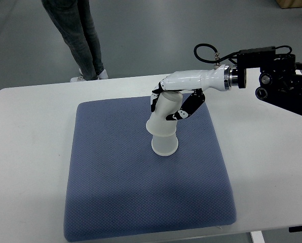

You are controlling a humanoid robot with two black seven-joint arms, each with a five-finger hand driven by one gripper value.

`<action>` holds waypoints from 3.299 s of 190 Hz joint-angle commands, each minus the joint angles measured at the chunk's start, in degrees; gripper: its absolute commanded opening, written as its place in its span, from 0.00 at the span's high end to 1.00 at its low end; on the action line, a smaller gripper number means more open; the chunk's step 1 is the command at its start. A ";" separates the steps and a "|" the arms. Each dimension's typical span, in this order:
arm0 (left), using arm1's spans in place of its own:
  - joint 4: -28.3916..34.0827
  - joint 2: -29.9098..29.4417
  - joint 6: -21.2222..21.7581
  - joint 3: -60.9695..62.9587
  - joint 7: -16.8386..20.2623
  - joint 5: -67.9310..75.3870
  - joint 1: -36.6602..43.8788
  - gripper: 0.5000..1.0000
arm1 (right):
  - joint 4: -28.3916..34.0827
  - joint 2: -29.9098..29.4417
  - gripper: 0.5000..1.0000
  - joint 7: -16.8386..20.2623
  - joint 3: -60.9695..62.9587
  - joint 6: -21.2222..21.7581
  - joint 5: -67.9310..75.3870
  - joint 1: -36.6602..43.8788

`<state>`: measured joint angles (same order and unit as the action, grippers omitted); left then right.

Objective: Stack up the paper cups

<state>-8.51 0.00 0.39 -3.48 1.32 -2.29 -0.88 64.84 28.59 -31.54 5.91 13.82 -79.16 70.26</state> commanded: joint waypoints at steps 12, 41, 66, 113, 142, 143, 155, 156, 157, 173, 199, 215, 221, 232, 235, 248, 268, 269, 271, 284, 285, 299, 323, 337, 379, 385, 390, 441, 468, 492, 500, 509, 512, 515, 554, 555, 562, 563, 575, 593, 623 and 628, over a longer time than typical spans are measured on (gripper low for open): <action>0.08 0.00 0.05 -0.04 0.00 0.00 0.00 0.00 | -0.51 -0.55 1.00 0.07 -0.02 -0.72 -0.38 -0.92; -0.01 0.00 0.05 0.05 0.00 0.00 0.00 0.00 | -1.74 -1.25 1.00 0.07 -0.02 -2.30 -2.23 -1.62; -0.01 0.00 -0.04 -0.04 0.00 0.00 0.00 0.00 | -2.26 -1.25 1.00 0.07 -0.02 -2.74 -2.67 -2.15; -0.01 0.00 -0.04 0.05 0.00 0.00 0.00 0.00 | -3.05 -1.25 1.00 -0.02 -0.02 -4.32 -3.64 -2.76; -0.01 0.00 -0.04 -0.04 0.00 0.00 0.00 0.00 | -3.05 -1.25 0.64 -0.10 -0.02 -4.06 -3.11 -2.85; -0.01 0.00 -0.04 -0.04 0.00 0.00 0.00 0.00 | -3.05 -1.25 0.64 -0.10 -0.02 -4.06 -3.11 -2.85; 0.08 0.00 -0.04 -0.04 0.00 0.00 0.00 0.00 | -3.05 -1.78 0.48 -0.10 -0.02 -3.71 -2.93 -2.85; -0.01 0.00 -0.04 0.05 0.00 0.00 0.00 0.00 | -3.05 -1.95 0.46 -0.10 -0.02 -3.62 -2.93 -2.85; -0.01 0.00 -0.04 0.05 0.00 0.00 0.00 0.00 | -3.05 -1.95 0.46 -0.10 -0.02 -3.62 -2.93 -2.85; -0.01 0.00 0.05 -0.04 0.00 0.00 0.00 0.00 | -3.05 -2.39 0.32 -0.19 -0.02 -3.53 -2.93 -2.94; -0.01 0.00 0.05 0.05 0.00 0.00 0.00 0.00 | -3.05 -2.39 0.28 -0.19 -0.02 -3.36 -3.02 -2.94; 0.08 0.00 -0.04 -0.04 0.00 0.00 0.00 0.00 | -3.05 -2.48 0.28 -0.19 -0.02 -3.36 -3.02 -2.94; 0.08 0.00 -0.04 -0.04 0.00 0.00 0.00 0.00 | -3.05 -2.48 0.28 -0.19 -0.02 -3.36 -3.02 -2.94; 0.08 0.00 -0.04 0.05 0.00 0.00 0.00 0.00 | -3.05 -2.48 0.28 -0.10 -0.10 -3.36 -3.02 -2.85; 0.08 0.00 -0.04 -0.04 0.00 0.00 0.00 0.00 | -3.05 -2.48 0.28 -0.19 -0.02 -3.36 -3.02 -2.85; -0.01 0.00 -0.04 -0.04 0.00 0.00 0.00 0.00 | -3.05 -2.39 0.28 -0.19 -0.02 -3.36 -3.02 -2.76; -0.01 0.00 0.05 -0.04 0.00 0.00 0.00 0.00 | -3.05 -2.22 0.28 -0.10 -0.02 -3.36 -3.02 -2.68; -0.01 0.00 0.05 -0.04 0.00 0.00 0.00 0.00 | -3.05 -2.22 0.28 -0.10 -0.02 -3.36 -3.02 -2.68; -0.01 0.00 -0.04 -0.04 0.00 0.00 0.00 0.00 | -3.05 -2.22 0.28 -0.10 -0.02 -3.36 -3.02 -2.68; 0.08 0.00 0.05 -0.04 0.00 0.00 0.00 0.00 | -3.05 -1.96 0.28 -0.10 -0.02 -3.36 -3.02 -2.68; 0.08 0.00 0.05 -0.04 0.00 0.00 0.00 0.00 | -3.05 -1.95 0.28 -0.10 -0.02 -3.36 -3.02 -2.68; 0.08 0.00 0.05 0.05 0.00 0.00 0.00 0.00 | -3.14 -1.52 0.20 -0.02 0.16 -3.27 -2.84 -2.59; -0.01 0.00 0.05 -0.04 0.00 0.00 0.00 0.00 | -3.58 -0.64 0.19 -0.10 0.86 -3.36 -2.76 -2.33; -0.01 0.00 -0.04 0.05 0.00 0.00 0.00 0.00 | -4.02 0.24 0.19 -0.10 1.04 -3.53 -2.67 -2.24; -0.01 0.00 -0.04 0.05 0.00 0.00 0.00 0.00 | -5.69 1.21 0.19 -0.02 5.52 -2.74 3.92 -2.32; -0.01 0.00 0.05 -0.04 0.00 0.00 0.00 0.00 | -5.95 1.30 0.19 -0.02 5.70 -2.57 5.24 -2.32; -0.01 0.00 -0.04 0.05 0.00 0.00 0.00 0.00 | -6.31 1.38 0.19 0.07 5.96 -2.22 7.34 -2.32; -0.01 0.00 -0.04 -0.04 0.00 0.00 0.00 0.00 | -7.89 0.86 0.19 0.07 7.37 -3.53 25.72 -2.76; -0.01 0.00 -0.04 -0.04 0.00 0.00 0.00 0.00 | -9.91 -0.20 0.19 -0.02 8.24 -7.57 38.02 -3.73; -0.01 0.00 -0.04 -0.04 0.00 0.00 0.00 0.00 | -10.44 -1.69 0.19 0.07 10.97 -10.92 48.31 -4.79; -0.01 0.00 -0.04 0.05 0.00 0.00 0.00 0.00 | -10.44 -2.04 0.19 0.07 11.76 -11.97 52.00 -5.58; -0.01 0.00 -0.04 0.05 0.00 0.00 0.00 0.00 | -10.53 -2.31 0.19 0.77 12.02 -13.38 55.87 -6.02; 0.08 0.00 -0.04 0.05 0.00 0.00 0.00 0.00 | -10.61 -2.39 0.19 1.39 12.11 -13.99 57.79 -6.28; -0.01 0.00 -0.04 0.05 0.00 0.00 0.00 0.00 | -10.70 -2.48 0.19 1.65 12.11 -14.52 58.85 -6.37; -0.01 0.00 -0.04 0.05 0.00 0.00 0.00 0.00 | -11.58 -3.89 0.17 5.96 12.11 -21.28 75.63 -8.65; -0.01 0.00 -0.04 0.05 0.00 0.00 0.00 0.00 | -11.58 -3.89 0.17 5.96 12.11 -21.29 75.64 -8.65; -0.01 0.00 -0.04 0.05 0.00 0.00 0.00 0.00 | -11.58 -3.98 0.17 6.14 12.11 -21.90 78.01 -8.92; -0.01 0.00 -0.04 0.05 0.00 0.00 0.00 0.00 | -11.58 -3.98 0.17 6.14 12.11 -22.08 78.71 -9.09; 0.08 0.00 0.05 -0.04 0.00 0.00 0.00 0.00 | -11.58 -3.98 0.17 6.22 12.20 -22.61 82.50 -9.44; -0.01 0.00 -0.04 0.05 0.00 0.00 0.00 0.00 | -11.58 -4.41 0.17 6.22 12.29 -22.78 88.73 -10.06; -0.01 0.00 0.05 -0.04 0.00 0.00 0.00 0.00 | -11.58 -6.17 0.17 6.14 15.72 -22.69 95.77 -11.82; -0.01 0.00 -0.04 0.05 0.00 0.00 0.00 0.00 | -11.58 -6.79 0.17 6.14 16.85 -22.69 96.29 -12.52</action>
<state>-8.52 0.00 0.36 -3.47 1.32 -2.29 -0.88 53.26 23.28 -25.34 19.73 -8.87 13.89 59.47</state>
